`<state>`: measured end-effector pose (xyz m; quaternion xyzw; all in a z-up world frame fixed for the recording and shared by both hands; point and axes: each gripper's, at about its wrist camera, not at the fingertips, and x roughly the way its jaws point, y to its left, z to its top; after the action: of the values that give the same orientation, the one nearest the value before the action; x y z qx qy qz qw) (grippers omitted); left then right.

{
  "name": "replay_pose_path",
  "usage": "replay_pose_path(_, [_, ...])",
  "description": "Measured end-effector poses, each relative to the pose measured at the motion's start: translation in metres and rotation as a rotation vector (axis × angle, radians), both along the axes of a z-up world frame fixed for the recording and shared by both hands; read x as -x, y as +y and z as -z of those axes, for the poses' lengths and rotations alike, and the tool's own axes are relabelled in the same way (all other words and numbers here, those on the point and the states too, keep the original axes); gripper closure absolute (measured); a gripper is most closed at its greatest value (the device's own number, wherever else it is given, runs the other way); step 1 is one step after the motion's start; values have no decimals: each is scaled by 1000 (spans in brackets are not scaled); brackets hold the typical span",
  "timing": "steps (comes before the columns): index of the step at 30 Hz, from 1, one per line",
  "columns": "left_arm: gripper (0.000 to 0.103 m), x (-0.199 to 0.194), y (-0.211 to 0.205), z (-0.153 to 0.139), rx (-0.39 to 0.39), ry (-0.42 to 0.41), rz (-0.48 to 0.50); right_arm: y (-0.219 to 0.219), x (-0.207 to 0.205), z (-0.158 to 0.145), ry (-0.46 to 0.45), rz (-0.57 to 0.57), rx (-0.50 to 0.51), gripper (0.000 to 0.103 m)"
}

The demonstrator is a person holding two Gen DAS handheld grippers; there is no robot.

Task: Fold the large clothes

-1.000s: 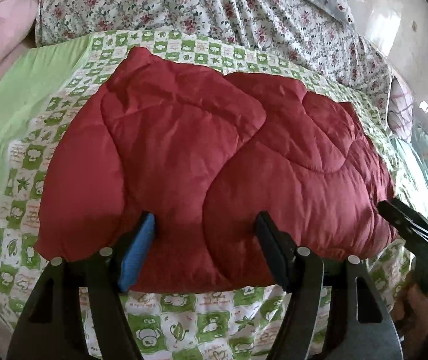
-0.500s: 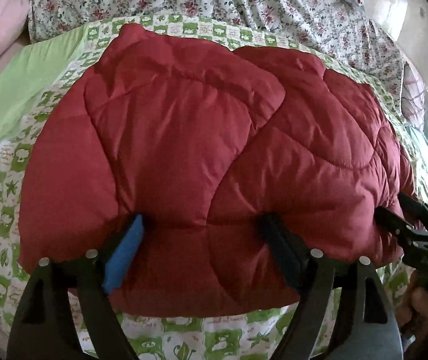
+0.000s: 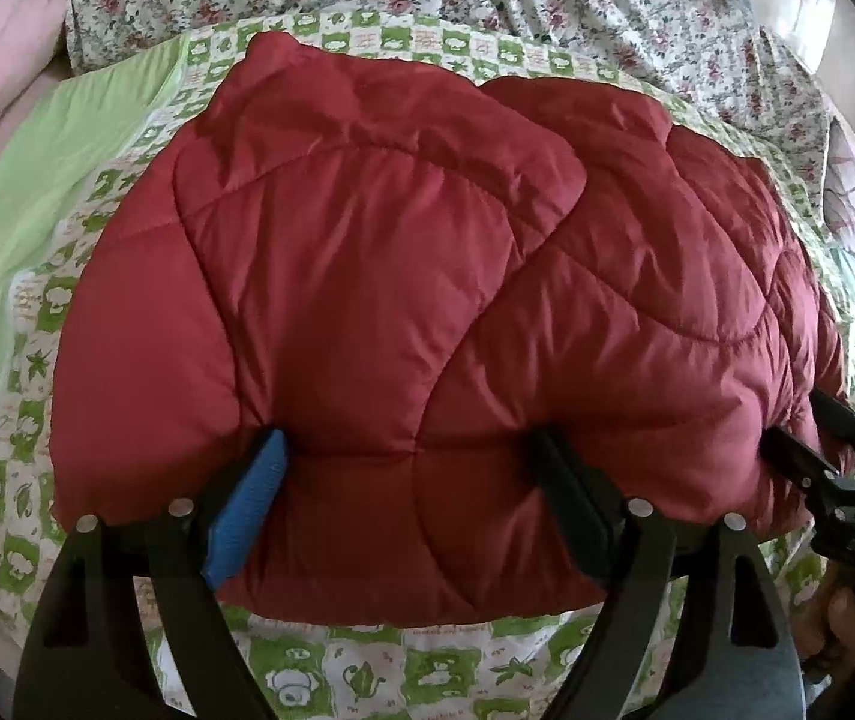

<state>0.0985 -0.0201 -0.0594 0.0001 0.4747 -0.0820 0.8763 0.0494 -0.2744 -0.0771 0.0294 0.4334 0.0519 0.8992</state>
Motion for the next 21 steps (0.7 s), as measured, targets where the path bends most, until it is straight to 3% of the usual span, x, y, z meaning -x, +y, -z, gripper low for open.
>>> replay_pose_path(12, [17, 4, -2, 0, -29, -19, -1, 2, 4, 2, -19, 2, 16, 4])
replay_pose_path(18, [18, 17, 3, -14, -22, -31, 25, 1, 6, -1, -4, 26, 18, 5])
replay_pose_path(21, [18, 27, 13, -28, -12, -78, 27, -1, 16, -16, -9, 39, 6, 7])
